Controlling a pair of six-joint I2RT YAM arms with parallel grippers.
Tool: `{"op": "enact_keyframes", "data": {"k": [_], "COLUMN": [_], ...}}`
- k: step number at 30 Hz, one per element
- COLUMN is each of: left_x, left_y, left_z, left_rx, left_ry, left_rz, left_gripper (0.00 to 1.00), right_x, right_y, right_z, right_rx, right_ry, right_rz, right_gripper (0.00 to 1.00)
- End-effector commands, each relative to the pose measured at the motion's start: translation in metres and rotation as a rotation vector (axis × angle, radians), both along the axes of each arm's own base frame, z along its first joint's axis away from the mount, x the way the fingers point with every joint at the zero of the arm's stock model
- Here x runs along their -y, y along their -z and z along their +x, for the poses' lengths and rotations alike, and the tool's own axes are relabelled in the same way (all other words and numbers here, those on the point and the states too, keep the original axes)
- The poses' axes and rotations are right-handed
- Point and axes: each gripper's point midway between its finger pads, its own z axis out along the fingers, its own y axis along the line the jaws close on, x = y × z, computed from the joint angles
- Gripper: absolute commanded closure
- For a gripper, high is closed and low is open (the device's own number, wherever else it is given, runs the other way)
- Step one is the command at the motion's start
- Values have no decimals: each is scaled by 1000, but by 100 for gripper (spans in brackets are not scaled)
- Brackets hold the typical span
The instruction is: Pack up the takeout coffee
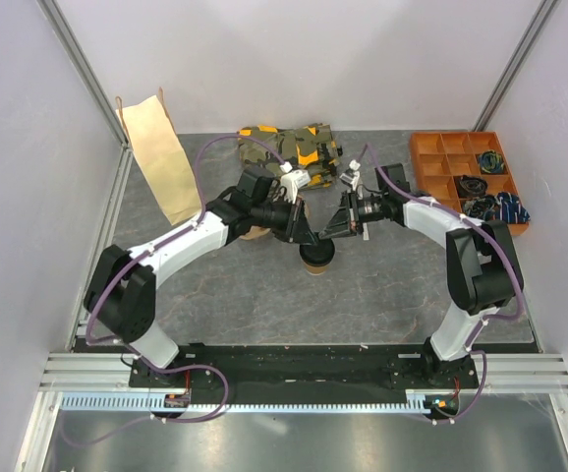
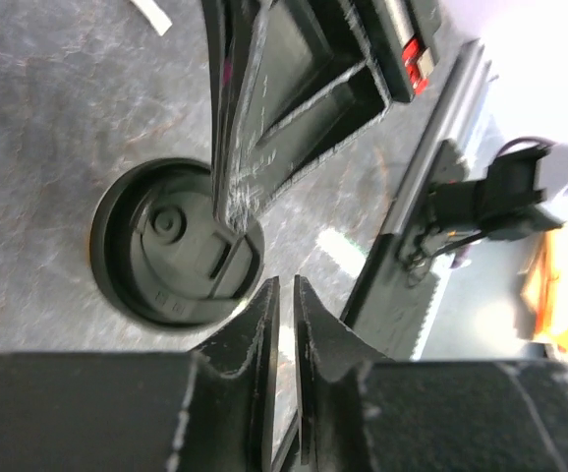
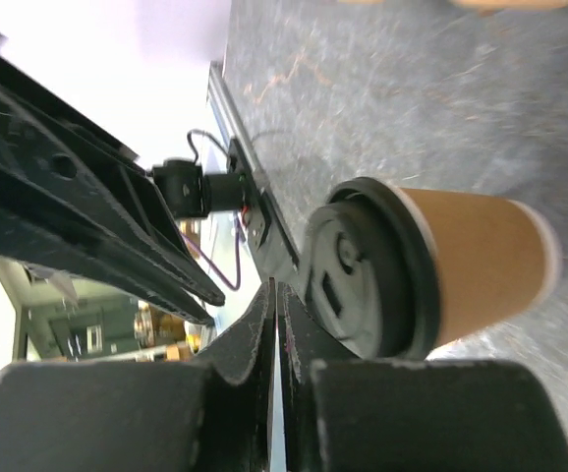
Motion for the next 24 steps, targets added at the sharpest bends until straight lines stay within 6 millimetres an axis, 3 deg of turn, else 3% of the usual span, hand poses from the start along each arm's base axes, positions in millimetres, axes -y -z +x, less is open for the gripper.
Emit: {"op": "enact_keyframes", "data": {"k": [1,12,15,20,24], "left_x": [21,18,15,10,8], "left_y": [-14,31,42,55,61], "left_z": [10,24,23,24,24], "left_rx": [-98,-299,-319,-323,-328], "left_ry": [7,-58,-81,-112,-121], "left_rz": [-138,-139,-112,-65,-42], "left_gripper": [86,98,98,98,98], "right_x": [10,16,20,32,41], "right_y": [-19,6,0,-37,-37], "right_z": [15,10,19,36,30], "right_rx": [62,27,95,310,464], "right_ry": [55,87,112,164,126], "right_rz": [5,-56,-112,-262,-446], "right_gripper": [92,97,93,79,76]}}
